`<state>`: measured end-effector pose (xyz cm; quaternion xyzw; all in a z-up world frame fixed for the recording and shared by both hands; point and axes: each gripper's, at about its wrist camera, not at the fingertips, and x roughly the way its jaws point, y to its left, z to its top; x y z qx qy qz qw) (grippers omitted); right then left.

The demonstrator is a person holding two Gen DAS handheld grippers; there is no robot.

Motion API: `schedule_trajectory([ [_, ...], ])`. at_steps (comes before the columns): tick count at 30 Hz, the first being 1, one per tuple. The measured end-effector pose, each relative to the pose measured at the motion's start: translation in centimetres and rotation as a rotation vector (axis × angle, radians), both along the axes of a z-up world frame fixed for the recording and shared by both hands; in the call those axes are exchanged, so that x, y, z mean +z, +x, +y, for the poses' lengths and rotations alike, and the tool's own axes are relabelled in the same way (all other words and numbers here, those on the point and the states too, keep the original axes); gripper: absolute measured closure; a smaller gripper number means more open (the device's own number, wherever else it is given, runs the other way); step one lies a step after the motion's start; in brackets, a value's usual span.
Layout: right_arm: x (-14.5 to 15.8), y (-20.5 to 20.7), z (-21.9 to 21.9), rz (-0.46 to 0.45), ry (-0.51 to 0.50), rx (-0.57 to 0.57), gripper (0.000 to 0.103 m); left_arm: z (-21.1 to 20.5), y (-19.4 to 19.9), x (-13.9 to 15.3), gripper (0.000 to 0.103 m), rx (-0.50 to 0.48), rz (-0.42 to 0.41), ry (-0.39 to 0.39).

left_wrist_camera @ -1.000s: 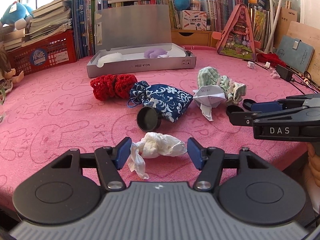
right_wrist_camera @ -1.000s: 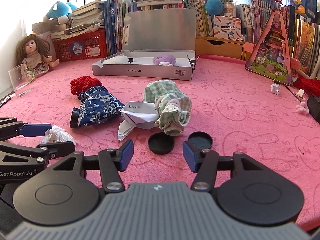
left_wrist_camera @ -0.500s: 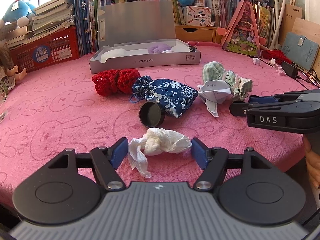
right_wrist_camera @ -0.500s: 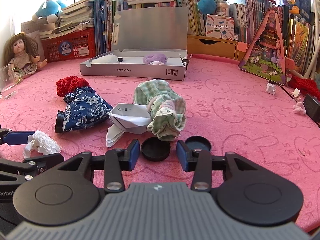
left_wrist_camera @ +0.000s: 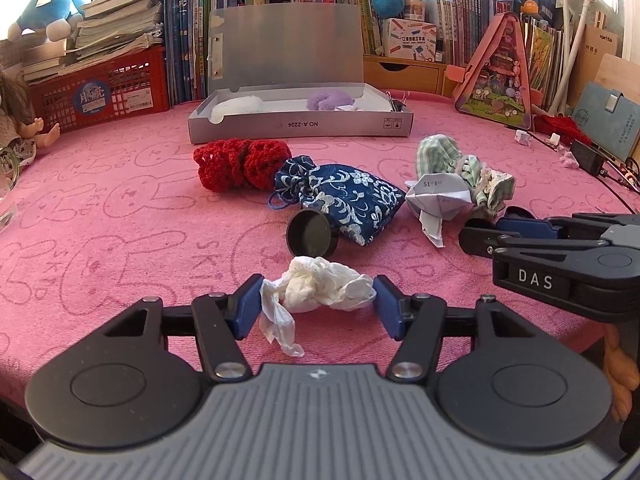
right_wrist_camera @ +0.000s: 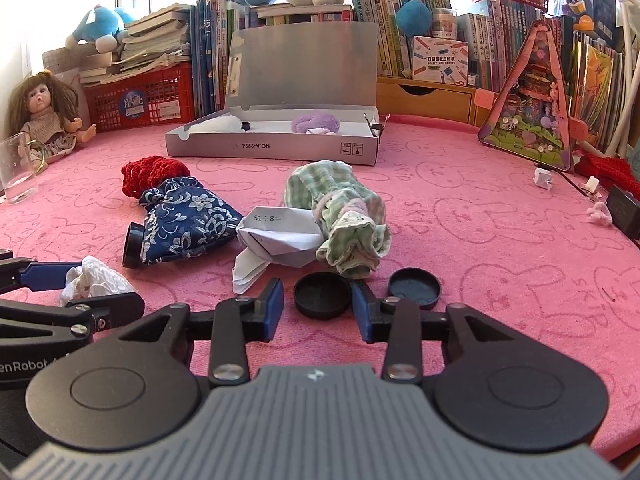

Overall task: Organize objects
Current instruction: 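Hold the tissue in the left gripper while the right gripper grasps a black round lid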

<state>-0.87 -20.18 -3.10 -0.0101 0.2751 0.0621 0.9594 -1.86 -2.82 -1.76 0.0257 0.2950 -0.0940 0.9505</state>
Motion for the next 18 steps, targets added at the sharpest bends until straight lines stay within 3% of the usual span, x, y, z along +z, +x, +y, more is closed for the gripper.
schedule_trajectory([
  [6, 0.2, -0.4, 0.1, 0.006, 0.017, 0.024, 0.066, 0.4, 0.1, 0.2, 0.039, 0.017, -0.011, -0.006],
  [9, 0.1, -0.3, 0.0, -0.005, 0.025, 0.004, 0.061, 0.4, 0.3, 0.1, 0.038, 0.039, -0.01, 0.0],
  [11, 0.0, -0.1, -0.1, -0.013, 0.032, -0.011, 0.047, 0.4, 0.4, 0.0, 0.037, 0.043, -0.007, 0.005],
  [18, -0.7, -0.2, 1.1, -0.048, -0.031, -0.026, 0.047, -0.3, 0.4, -0.6, 0.02, 0.057, -0.022, 0.054],
])
